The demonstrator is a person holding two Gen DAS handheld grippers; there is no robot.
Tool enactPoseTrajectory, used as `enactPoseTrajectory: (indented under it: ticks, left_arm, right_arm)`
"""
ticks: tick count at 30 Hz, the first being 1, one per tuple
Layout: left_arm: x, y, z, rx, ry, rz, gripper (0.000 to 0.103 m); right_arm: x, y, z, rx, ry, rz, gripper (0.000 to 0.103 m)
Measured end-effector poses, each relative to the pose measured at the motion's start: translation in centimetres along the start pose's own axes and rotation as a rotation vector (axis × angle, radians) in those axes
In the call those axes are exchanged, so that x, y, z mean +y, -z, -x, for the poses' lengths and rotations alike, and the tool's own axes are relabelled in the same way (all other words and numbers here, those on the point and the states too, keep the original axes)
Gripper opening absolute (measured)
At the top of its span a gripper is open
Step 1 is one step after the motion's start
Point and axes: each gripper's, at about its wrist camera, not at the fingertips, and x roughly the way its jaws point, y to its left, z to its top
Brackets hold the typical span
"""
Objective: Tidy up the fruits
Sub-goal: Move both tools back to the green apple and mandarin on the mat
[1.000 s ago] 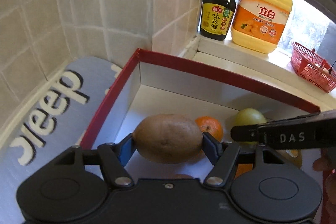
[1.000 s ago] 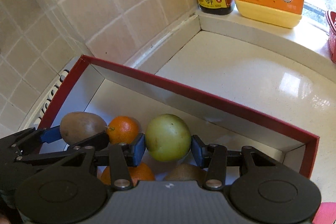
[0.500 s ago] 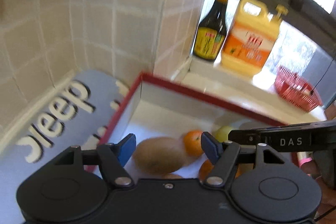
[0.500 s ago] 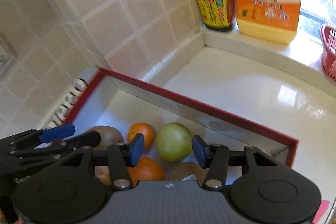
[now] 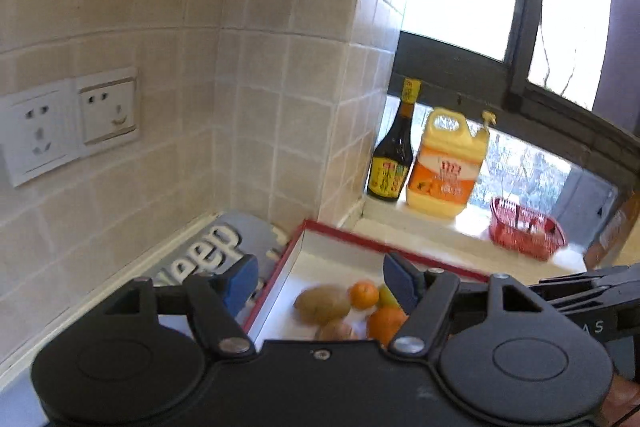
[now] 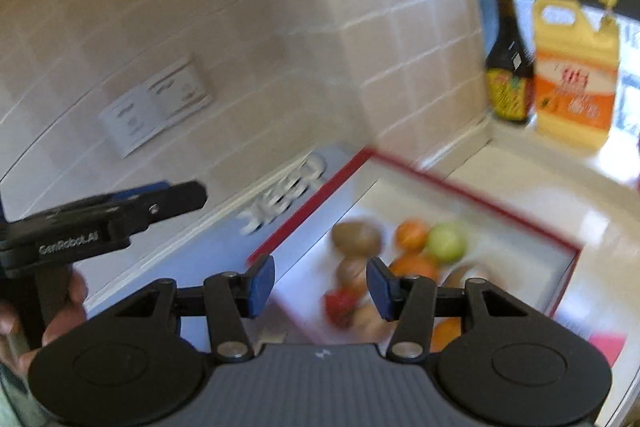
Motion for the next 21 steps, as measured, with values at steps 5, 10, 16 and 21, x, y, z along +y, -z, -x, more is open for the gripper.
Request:
enactPoseTrajectory:
  ticks: [5, 10, 16, 21]
  left_arm:
    - [0.7, 4.6, 0.6, 0.098, 0.030, -0.050, 0.083]
    - [1.9, 9.0, -0.8, 0.195, 0.045, -0.041, 0.083]
    - [2.5, 12.2, -4.0, 0.288, 0.153, -0.075, 0.083]
    - [2.4, 13.7, -6.9, 0.358, 0.197, -0.137, 0.083]
  right_arm:
    - [2.0, 4.6, -0.9, 0.112, -0.026, 0.009, 0.053]
    - [1.6, 8.4, -2.7, 0.202, 0.032, -0.053, 0.053]
    - [0.2, 10.5, -4.5, 0.214, 0.081, -0.172, 0.053]
    - [-0.5, 10.7, -5.8, 0.157, 0.123, -0.282, 0.053]
